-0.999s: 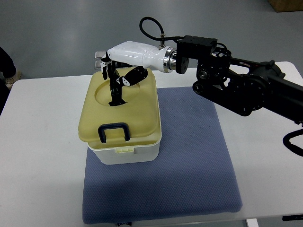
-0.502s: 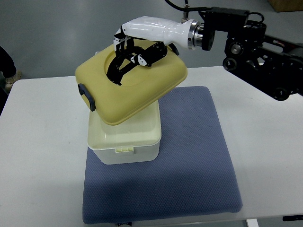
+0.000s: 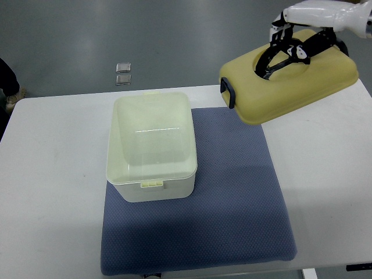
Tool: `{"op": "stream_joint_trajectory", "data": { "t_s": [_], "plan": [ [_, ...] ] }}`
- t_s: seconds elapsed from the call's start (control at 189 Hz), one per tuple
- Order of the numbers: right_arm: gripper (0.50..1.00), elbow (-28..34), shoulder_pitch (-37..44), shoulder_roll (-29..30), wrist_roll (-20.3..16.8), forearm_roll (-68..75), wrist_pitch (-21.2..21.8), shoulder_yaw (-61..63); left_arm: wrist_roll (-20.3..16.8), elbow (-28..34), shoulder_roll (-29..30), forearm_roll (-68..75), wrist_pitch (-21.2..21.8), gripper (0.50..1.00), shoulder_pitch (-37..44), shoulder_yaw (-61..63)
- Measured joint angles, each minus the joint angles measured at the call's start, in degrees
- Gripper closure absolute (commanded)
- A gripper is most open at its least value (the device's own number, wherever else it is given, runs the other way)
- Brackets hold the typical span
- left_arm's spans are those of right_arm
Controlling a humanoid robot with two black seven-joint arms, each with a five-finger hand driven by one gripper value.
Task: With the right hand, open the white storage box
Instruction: 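Lift the yellow lid off the box and carry it away, then lower the lid onto the cushion beside the box and release it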
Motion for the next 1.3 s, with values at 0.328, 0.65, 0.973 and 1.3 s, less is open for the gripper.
{"op": "stream_joint_trajectory", "data": {
  "t_s": [0.328,0.65,0.973,1.3],
  "plan": [
    [1.0,-6.4,-9.7,4.0,-0.1,-0.6,-10.4,-3.2,0.1,-0.3,0.0,0.1,-0.1,0.5,0.0,0.1],
    [1.0,-8.1,-13.3,14.4,-0.6,-0.6,-14.6,-4.7,0.1,-0.3,0.0,0.1,0.0,0.5,0.0,0.0],
    [1.0,-8.0,-16.6,20.5,-0.8,-0.6,-15.4,-4.6,0.1,-0.3,0.0,0.1,0.0,0.5,0.0,0.0],
    [0.562,-9.0,-20.1,23.0,-0.8,0.3,-17.4,-4.5,0.1,0.0,0.0,0.1,0.0,0.5,0.0,0.0]
  ]
}}
